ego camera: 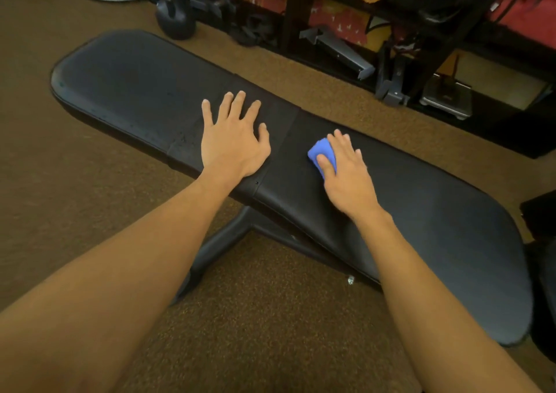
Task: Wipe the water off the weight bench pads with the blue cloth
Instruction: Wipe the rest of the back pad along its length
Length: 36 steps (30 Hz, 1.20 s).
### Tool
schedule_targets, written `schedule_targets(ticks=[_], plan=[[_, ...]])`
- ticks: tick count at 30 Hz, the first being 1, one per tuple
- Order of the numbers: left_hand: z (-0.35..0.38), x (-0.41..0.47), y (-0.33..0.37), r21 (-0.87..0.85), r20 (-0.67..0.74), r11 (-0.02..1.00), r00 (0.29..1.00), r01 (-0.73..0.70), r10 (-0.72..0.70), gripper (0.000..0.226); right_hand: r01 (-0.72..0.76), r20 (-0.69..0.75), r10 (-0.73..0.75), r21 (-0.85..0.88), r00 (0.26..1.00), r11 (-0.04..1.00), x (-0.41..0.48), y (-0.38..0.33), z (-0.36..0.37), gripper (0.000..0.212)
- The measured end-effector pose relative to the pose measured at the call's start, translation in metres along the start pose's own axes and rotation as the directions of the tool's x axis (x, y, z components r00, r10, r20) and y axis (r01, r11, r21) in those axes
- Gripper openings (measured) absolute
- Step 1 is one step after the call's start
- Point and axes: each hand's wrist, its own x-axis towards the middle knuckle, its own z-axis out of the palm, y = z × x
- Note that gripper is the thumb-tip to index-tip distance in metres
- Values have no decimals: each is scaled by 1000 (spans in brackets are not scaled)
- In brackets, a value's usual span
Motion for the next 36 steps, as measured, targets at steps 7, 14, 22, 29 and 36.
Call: schedule_targets(ticks=[7,14,22,29,36], plan=[[0,-1,1,8,-16,1000,1000,0,0,66,217,73,-219,28,973,976,-2,-21,7,59],[0,0,1,3,-19,1000,1000,2,-2,65,17,16,-17,10,1000,1000,31,2,-2,58],[0,0,2,-6,-34,1000,999,2,-2,64,296,114,-297,23,948,955,9,-2,-1,60],[0,-1,2,-5,-25,1000,1000,11,-11,63,6,7,-6,2,1000,1000,61,-22,8,58],[1,-1,2,-11,-41,1000,999,17,-17,64,217,133,-229,102,964,971,23,8,-6,58]])
